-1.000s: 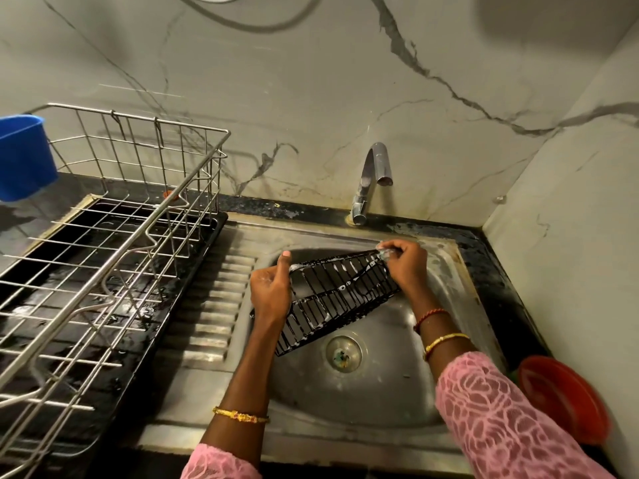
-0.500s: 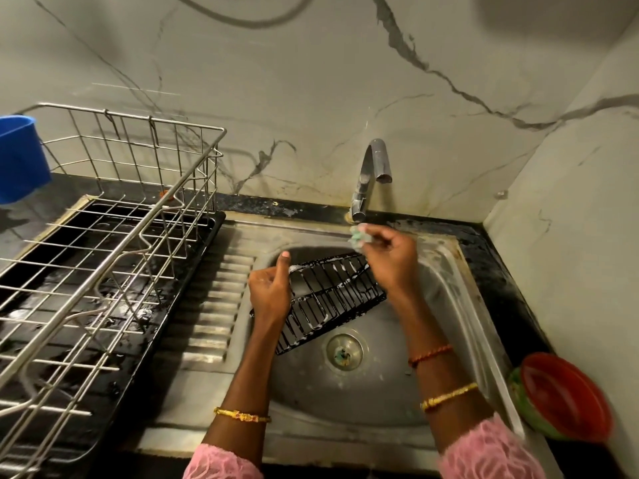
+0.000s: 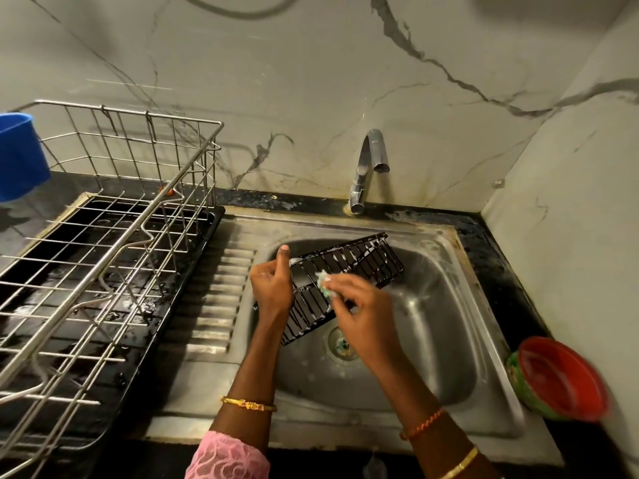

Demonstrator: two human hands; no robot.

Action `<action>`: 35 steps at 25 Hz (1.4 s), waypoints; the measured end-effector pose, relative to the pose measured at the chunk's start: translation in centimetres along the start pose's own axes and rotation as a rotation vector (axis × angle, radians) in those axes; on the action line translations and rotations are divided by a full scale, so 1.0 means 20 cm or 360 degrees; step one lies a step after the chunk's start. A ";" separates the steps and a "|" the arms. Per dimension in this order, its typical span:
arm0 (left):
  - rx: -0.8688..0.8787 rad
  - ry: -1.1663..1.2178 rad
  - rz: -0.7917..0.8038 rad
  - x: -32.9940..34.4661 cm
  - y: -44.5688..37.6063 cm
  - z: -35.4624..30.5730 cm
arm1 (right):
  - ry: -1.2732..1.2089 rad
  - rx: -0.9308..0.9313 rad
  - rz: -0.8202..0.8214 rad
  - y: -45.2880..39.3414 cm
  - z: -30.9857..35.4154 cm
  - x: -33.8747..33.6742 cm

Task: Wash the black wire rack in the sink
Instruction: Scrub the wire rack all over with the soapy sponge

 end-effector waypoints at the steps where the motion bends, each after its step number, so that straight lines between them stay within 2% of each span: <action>1: -0.0003 -0.0001 -0.0018 -0.01 -0.01 0.00 | -0.0002 0.0001 -0.0008 0.06 -0.01 -0.02; 5: -0.0003 -0.0019 0.0020 0.01 0.00 0.01 | -0.0132 0.0120 -0.0109 0.14 -0.01 -0.09; 11: 0.0003 0.0017 0.0093 0.04 0.02 0.00 | -0.0129 0.0200 -0.0107 -0.24 -0.02 -0.06; 15: -0.0016 0.0053 -0.0004 0.02 0.00 0.01 | -0.0039 0.0264 -0.0087 -0.07 -0.03 -0.02; 21: -0.0060 -0.0022 0.0028 0.00 0.02 0.05 | -0.0272 0.0524 -0.0096 0.04 -0.11 -0.07; 23: -0.0044 -0.0028 0.0010 0.01 0.01 0.04 | -0.0295 0.0520 -0.0092 -0.05 -0.08 -0.05; 27: 0.0006 -0.0039 0.0064 0.01 0.01 0.02 | -0.0267 0.0322 -0.0212 -0.21 0.02 0.03; 31: -0.0057 0.0064 -0.0074 0.00 0.03 0.04 | -0.0055 0.0289 -0.0088 -0.13 0.09 0.08; 35: -0.0099 0.0049 -0.0137 -0.01 0.02 0.03 | -0.0080 0.0419 0.0030 0.04 0.02 -0.03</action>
Point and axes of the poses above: each hand's wrist, its own y-axis away from the middle knuckle, its own x-axis out of the palm, z = x × y, the point moved 4 cm from there along -y, towards the middle knuckle, and after that the axes turned 1 degree about x, right-handed, at the moved point
